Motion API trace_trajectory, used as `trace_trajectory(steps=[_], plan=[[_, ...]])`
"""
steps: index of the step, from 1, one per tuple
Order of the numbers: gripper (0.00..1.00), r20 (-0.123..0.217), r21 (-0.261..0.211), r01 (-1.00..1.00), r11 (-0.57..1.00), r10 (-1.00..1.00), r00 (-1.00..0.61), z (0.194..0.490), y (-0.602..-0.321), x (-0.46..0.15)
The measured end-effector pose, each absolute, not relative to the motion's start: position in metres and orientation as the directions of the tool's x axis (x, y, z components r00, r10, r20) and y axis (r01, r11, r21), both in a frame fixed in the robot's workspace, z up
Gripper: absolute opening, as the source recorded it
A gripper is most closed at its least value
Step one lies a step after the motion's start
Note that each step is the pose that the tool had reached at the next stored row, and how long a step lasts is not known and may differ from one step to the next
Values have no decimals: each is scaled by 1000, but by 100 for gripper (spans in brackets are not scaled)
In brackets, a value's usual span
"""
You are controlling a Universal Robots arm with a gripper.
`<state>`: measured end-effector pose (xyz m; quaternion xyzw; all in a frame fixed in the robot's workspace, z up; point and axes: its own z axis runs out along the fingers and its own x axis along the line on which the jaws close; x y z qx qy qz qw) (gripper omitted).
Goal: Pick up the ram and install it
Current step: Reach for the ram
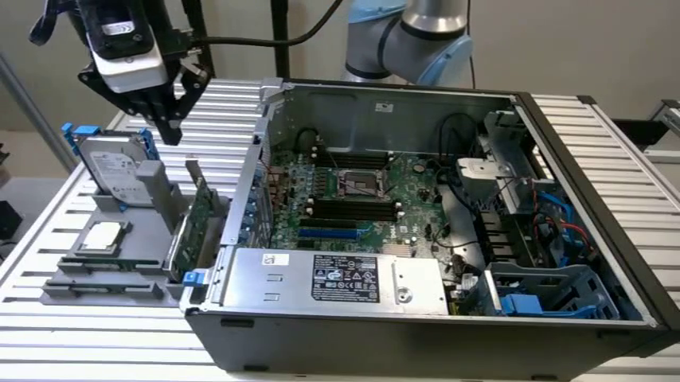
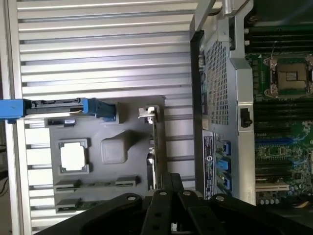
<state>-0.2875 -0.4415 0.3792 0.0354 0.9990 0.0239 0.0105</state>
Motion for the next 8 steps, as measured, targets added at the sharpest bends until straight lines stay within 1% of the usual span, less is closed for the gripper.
trace_trajectory(steps=[8], plan=[[0, -19, 47, 70, 996, 71, -997, 373, -449, -316]])
